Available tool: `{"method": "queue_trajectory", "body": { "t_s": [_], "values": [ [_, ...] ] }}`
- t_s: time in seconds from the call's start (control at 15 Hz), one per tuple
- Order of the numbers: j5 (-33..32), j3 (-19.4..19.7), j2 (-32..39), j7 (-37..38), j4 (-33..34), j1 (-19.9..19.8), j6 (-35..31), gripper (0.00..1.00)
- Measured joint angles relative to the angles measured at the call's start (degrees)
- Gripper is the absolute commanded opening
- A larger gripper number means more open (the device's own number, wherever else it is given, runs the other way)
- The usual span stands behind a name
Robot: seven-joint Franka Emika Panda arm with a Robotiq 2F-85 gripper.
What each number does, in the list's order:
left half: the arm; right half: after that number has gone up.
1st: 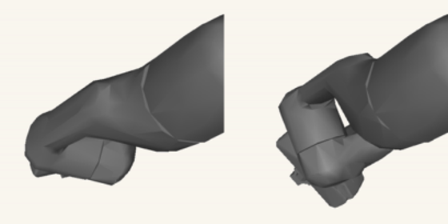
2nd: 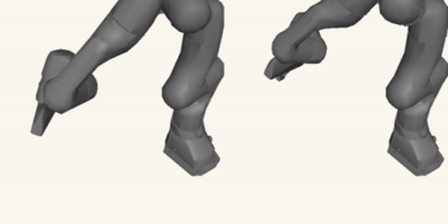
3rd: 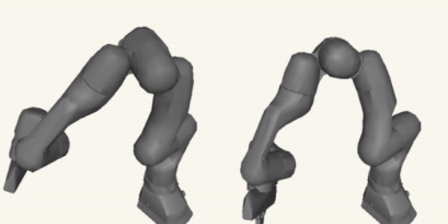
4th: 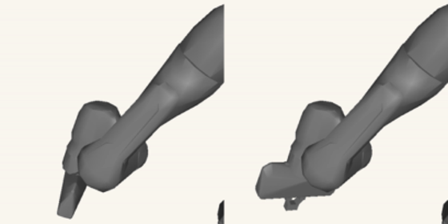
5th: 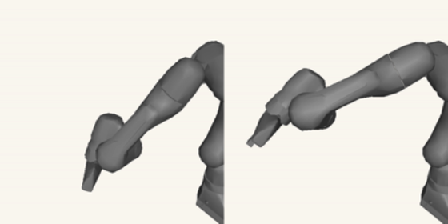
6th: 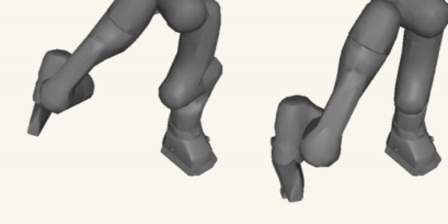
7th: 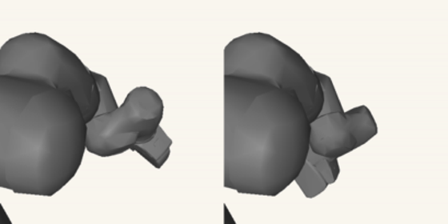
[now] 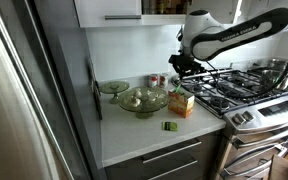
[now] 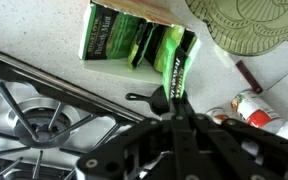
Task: Remove two sachets from the orange box
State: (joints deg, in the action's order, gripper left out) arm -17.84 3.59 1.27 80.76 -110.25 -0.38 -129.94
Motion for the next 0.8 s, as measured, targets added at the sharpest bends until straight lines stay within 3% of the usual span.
{"method": "queue_trajectory", "body": {
  "t_s": [0.33,0.8],
  "values": [
    [2.7,-0.6,-9.5,-3.6,-7.7,-0.1,-0.9,0.00],
    [23.4,-1.0,-20.2,-28.7,-20.1,1.2,-5.1,0.00]
  ]
}}
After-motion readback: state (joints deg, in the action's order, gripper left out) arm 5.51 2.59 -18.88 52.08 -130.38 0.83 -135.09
